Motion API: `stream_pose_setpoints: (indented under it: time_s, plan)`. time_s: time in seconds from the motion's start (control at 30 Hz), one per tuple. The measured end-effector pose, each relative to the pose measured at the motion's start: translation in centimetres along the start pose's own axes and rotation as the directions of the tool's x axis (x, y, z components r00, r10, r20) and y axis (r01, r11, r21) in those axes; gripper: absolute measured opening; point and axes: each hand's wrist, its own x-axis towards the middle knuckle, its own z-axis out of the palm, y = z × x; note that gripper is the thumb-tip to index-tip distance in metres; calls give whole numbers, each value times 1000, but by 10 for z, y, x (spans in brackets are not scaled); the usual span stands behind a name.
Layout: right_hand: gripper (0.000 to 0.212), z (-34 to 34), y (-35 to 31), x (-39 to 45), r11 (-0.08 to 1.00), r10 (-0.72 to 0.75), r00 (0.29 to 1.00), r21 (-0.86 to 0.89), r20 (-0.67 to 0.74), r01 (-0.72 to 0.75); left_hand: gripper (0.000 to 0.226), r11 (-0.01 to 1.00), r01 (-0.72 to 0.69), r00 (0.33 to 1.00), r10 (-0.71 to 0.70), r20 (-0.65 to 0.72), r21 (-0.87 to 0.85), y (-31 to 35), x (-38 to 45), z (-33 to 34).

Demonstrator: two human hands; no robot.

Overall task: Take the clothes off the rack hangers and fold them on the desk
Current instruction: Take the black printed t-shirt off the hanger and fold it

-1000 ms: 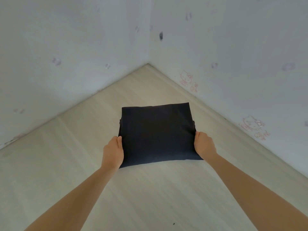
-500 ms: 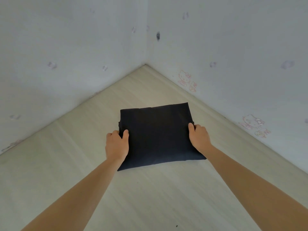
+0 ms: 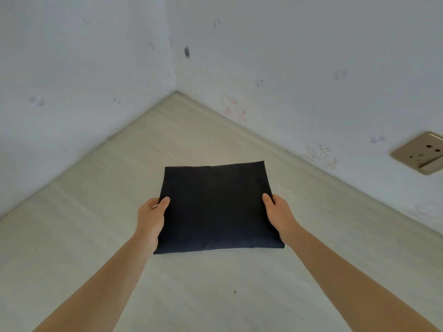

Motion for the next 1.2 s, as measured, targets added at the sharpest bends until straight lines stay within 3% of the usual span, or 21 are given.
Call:
stream_pose_setpoints:
  time_s: [0.3, 0.6, 1.0, 1.2]
  plan:
    - [26, -83, 67, -104, 966, 95, 985, 251, -147, -56, 19, 998, 44, 982, -35, 183, -46, -3, -101, 37]
    - [25, -166, 188, -221, 897, 256, 930, 423, -263, -128, 17, 991, -91, 929, 49, 366, 100, -51, -223, 102]
    - [24, -253, 405, -424, 790, 464, 789, 591, -402, -163, 18, 940, -211, 780, -4, 626, 270, -185, -423, 197]
    - [22, -265, 501, -516, 690, 596, 677, 707, -432, -155, 19, 895, -219, 647, -165, 744, 390, -266, -497, 234]
